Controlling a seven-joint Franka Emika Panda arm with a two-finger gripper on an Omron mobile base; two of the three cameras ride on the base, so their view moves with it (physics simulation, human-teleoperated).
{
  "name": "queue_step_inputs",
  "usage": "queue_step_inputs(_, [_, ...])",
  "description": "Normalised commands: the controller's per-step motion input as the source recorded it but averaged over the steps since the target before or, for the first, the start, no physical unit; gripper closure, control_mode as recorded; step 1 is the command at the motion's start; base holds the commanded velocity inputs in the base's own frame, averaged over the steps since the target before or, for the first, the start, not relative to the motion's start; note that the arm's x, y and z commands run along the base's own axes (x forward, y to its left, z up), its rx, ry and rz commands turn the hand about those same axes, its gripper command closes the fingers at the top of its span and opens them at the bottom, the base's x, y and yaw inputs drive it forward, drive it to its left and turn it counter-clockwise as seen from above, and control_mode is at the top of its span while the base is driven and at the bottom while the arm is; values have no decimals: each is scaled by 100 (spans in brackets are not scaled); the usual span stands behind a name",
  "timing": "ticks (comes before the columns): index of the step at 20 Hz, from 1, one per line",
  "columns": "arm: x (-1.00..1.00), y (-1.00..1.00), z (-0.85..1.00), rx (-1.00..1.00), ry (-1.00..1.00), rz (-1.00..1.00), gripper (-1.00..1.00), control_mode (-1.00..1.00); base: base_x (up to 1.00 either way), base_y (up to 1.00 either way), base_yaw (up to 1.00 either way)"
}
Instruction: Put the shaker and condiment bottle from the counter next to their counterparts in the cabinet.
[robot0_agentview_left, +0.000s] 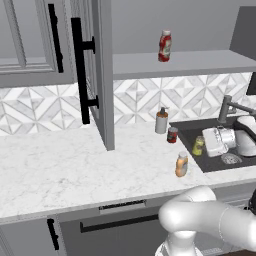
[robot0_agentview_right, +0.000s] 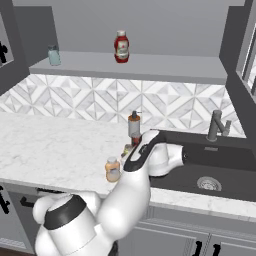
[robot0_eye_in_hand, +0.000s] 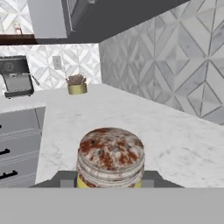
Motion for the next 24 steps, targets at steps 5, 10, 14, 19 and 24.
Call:
queue_step_inputs(5, [2,0,61,-1,-15,0,100,-100,0,0,0])
queue_step_inputs(10, [0,0,58,-4,-3,-3,100,-100,0,0,0])
queue_step_inputs(14, [-16,0,51,-6,-1,-5,100,-100,0,0,0])
queue_step_inputs(19, [-34,0,47,-4,-1,-4,100,-100,0,0,0])
queue_step_inputs(24, [-38,7,47,-1,0,-1,100,-100,0,0,0])
